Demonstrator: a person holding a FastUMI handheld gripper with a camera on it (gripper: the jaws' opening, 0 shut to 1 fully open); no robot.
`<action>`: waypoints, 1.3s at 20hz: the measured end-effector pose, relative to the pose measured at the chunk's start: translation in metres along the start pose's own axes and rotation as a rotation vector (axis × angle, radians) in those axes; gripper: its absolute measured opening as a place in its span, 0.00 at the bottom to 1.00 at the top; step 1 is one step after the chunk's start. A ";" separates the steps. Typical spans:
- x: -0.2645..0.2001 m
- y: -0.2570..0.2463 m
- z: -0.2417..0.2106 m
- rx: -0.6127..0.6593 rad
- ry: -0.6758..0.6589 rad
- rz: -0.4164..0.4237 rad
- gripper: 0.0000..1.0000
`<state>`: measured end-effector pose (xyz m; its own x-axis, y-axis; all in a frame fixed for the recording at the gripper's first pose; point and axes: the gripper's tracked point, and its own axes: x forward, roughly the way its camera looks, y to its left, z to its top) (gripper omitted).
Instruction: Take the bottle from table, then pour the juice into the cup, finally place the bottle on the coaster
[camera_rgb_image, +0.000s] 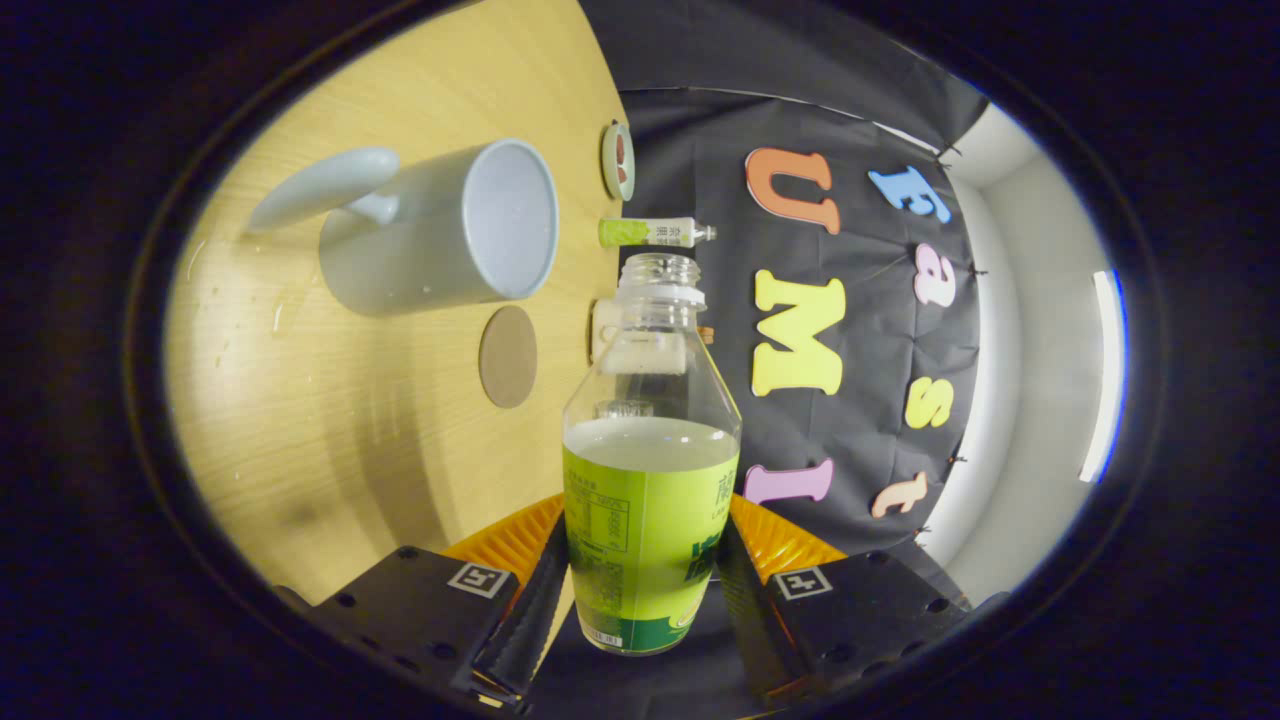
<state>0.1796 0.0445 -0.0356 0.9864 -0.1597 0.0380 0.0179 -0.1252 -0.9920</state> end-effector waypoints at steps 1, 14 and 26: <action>0.001 -0.004 0.000 -0.038 0.001 -0.013 0.81; -0.003 -0.030 0.016 -0.341 -0.024 -0.123 0.81; -0.007 -0.066 0.027 -0.499 -0.035 -0.234 0.81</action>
<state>0.1759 0.0806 0.0261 0.9705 -0.0402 0.2376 0.1658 -0.6039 -0.7796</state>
